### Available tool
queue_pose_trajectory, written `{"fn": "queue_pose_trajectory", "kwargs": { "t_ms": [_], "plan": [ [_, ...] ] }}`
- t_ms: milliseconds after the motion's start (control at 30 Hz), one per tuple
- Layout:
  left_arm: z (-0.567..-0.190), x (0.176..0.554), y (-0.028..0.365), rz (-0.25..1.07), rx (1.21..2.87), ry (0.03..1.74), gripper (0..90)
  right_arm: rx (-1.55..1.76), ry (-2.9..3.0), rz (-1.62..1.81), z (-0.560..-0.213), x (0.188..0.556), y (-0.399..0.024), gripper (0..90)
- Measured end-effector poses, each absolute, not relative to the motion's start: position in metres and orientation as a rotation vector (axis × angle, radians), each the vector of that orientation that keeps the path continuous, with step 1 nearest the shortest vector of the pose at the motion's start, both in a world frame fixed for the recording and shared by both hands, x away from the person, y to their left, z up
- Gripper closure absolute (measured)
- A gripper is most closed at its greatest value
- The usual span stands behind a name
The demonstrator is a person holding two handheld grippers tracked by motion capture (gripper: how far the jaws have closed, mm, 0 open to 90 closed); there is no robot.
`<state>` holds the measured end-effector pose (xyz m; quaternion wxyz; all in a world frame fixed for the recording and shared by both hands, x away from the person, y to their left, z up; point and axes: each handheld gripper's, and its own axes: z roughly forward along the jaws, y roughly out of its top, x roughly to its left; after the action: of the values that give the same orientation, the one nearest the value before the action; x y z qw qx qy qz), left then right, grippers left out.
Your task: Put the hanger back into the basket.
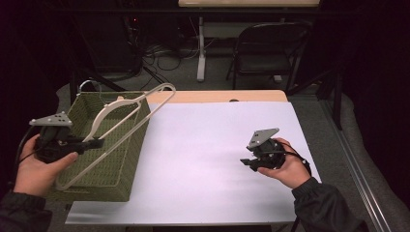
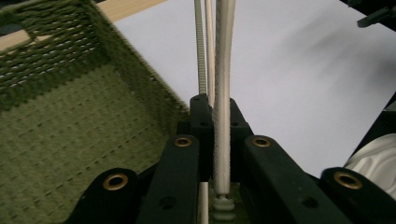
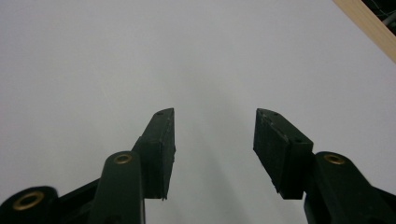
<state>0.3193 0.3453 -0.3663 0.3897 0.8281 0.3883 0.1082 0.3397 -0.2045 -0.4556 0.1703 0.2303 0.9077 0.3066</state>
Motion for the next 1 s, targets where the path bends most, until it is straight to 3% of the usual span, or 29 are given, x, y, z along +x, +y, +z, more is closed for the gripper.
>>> {"fn": "queue_pose_trajectory", "kwargs": {
  "t_ms": [567, 1000],
  "plan": [
    [-0.388, 0.349, 0.423, 0.316, 2.107, 1.039, 87.2, 0.706, 2.564, 0.874, -0.462, 0.342, -0.212, 49.1],
    [-0.405, 0.362, 0.437, 0.301, 2.103, 1.127, 87.2, 0.713, 2.557, 0.893, -0.465, 0.343, -0.212, 49.1]
  ]
}}
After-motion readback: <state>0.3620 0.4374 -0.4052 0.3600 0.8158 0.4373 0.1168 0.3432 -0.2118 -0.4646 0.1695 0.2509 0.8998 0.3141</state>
